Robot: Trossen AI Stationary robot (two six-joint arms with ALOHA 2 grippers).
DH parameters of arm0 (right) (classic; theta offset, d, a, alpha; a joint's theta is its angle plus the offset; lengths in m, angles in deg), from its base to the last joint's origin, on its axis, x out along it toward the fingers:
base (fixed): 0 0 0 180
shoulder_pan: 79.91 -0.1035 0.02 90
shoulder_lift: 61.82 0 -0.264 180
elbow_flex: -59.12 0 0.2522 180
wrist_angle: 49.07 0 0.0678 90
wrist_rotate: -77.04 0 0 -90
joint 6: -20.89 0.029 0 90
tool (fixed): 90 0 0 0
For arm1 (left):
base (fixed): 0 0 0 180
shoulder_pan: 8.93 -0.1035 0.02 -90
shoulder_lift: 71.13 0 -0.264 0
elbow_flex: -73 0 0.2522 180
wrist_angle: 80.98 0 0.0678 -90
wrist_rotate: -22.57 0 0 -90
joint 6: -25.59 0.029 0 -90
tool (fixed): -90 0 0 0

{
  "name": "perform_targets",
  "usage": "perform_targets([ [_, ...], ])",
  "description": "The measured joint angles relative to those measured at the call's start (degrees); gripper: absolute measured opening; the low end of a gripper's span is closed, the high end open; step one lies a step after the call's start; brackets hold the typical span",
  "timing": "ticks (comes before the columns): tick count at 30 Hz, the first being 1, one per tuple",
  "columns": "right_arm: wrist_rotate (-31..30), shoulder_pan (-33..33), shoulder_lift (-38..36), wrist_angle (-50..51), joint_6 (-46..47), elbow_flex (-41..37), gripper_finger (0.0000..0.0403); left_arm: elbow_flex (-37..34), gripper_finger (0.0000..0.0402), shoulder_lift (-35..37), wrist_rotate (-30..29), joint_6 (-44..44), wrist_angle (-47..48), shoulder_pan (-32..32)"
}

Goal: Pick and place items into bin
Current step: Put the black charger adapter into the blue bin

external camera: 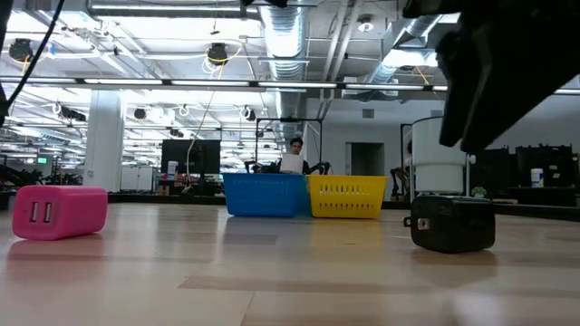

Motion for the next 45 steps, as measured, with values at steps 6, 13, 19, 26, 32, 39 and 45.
perform_targets([
  [6, 1.88, 0.74, 1.20, 0.26, -4.10, 3.79, 0.0256, 0.00, 0.0028, 1.64, -2.45, -0.88, -6.26, 2.14],
  [13, 3.27, 0.63, 0.96, 2.28, -9.62, 7.86, 0.0256, 0.00, 0.0028, 3.09, -2.66, -1.30, -8.67, 3.90],
  [19, 7.19, 0.86, 0.96, 4.25, -16.25, 8.60, 0.0256, -0.02, 0.0028, 3.04, -3.37, -1.83, -6.06, 5.81],
  [26, 11.77, 1.79, 0.96, 5.99, -19.89, 8.60, 0.0256, -0.02, 0.0028, 2.77, -7.85, -3.04, -5.01, 7.99],
  [32, 12.03, 2.11, 1.39, 4.39, -24.56, 8.44, 0.0256, -0.02, 0.0028, 2.77, -8.70, -4.21, -3.41, 8.81],
  [39, 11.95, 2.16, 1.38, 2.67, -26.66, 8.41, 0.0256, -0.02, 0.0028, 2.77, -9.94, -4.91, -2.91, 9.96],
  [45, 11.99, 2.27, 1.38, 2.40, -26.64, 8.41, 0.0256, -0.02, 0.0028, 2.77, -10.19, -5.99, -2.29, 10.76],
])
